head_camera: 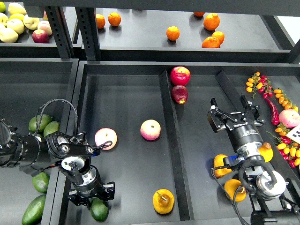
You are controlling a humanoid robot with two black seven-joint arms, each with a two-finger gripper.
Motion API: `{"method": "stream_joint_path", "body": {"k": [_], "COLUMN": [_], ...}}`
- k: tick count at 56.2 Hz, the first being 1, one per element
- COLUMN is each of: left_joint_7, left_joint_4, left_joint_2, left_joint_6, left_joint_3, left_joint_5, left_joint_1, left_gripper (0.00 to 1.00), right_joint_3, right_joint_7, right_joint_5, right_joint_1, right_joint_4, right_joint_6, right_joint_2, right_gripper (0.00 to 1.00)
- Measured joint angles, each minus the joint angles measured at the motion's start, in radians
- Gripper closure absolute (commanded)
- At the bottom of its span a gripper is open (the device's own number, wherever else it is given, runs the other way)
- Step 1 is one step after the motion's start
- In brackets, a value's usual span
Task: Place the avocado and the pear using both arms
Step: 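Close the left gripper on the avocado and lift it, then carry the avocado with the left gripper into the avocado bin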
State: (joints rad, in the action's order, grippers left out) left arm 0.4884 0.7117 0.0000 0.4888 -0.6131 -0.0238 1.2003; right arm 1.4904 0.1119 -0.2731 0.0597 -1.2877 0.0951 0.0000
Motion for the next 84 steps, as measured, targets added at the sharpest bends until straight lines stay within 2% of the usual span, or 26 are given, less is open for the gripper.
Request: {"method": "stream_joint_path", "body": {"k": [18,36,38,63,84], "left_joint_7": [0.000,0.000,0.000,0.000,0.000], "left_joint_4": [0.004,0.014,0.017,0.094,0.183], "left_joint_2": [0.018,0.182,0.229,0.565,0.679], "left_joint_6": [0.000,0.000,0.000,0.000,0.000], "left_joint_3": [0.043,0.083,0.089,0.099,0.119], "left_joint_5": [0.004,0.009,0.007,-0.049,-0.056], "left_joint_1": [0.087,0.180,0.186,0.156,0.057], "left_gripper": [0.77,0.76,0.76,0.74,0.73], "right_joint_3": [-0.003,-0.018,-0.027,-0.073,-0.088], "right_joint_7": [0.001,0.002,0.003,0.004,0.004], "right_joint_5": [0.000,0.000,0.001,0.003,0.003], "right_joint_1": [0.000,-0.002,-0.003,-0.005,-0.005], "right_joint_4": [0.001,0.006,0.007,0.013,0.016], "right_joint_6": [0.008,0.024,0.043,0.066,0.069], "right_joint_2": [0.000,0.000,0.000,0.000,0.000], "right_gripper": [0.00,0.00,0.00,0.00,0.00]}}
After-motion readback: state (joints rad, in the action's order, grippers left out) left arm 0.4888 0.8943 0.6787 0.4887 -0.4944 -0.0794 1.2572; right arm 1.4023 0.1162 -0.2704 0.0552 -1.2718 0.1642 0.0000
